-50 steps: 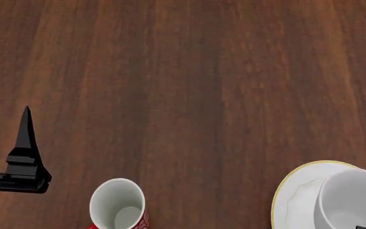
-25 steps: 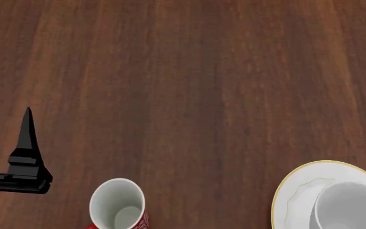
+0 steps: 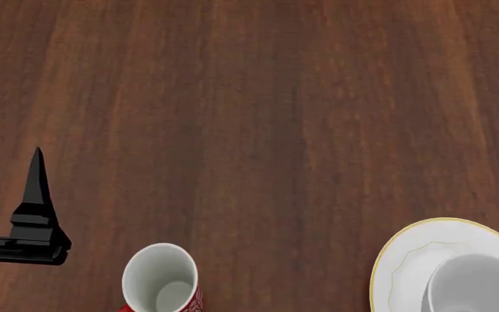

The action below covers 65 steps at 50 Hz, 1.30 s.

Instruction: Put the white mug on the plate.

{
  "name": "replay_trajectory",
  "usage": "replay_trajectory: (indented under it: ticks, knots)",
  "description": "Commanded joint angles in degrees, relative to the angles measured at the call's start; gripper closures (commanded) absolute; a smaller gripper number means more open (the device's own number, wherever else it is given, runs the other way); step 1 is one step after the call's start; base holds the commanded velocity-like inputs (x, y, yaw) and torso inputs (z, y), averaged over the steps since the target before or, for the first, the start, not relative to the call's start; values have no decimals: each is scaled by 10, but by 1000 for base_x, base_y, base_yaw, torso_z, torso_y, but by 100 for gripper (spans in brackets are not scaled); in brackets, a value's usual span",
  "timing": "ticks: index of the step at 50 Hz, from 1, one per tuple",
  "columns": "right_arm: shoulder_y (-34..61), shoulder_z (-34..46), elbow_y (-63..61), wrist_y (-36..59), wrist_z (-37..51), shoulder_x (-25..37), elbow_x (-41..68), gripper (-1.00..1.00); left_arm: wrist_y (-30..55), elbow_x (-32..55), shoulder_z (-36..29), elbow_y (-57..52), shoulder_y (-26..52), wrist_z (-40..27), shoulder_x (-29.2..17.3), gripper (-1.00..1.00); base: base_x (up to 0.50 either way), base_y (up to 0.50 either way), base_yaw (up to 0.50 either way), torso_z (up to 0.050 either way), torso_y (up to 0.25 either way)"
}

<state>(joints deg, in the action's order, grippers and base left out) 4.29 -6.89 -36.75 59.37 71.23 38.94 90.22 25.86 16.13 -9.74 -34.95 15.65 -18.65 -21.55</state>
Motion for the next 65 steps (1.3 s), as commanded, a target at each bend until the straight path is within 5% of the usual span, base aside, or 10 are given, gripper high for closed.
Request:
replay_trajectory:
  ticks: [1,2,3,65]
  knots:
    - [-3,1,9,-3,-8,0,-1,100,-4,2,1,1,-3,-1,-1,-100,0,0,0,0,0]
    - [-4,0,9,-4,-8,-1,0,100,-5,2,1,1,-3,-1,-2,-100,10,0,3,0,0]
    - [-5,0,8,-4,-9,-1,1,-100,-4,2,1,0,-4,-2,-2,-100,0,-3,0,0,0]
    - [-169,-167,-173,-83,25,50,95,-100,21,22,11,-74,-33,-26,-22,-100,0,0,0,0,0]
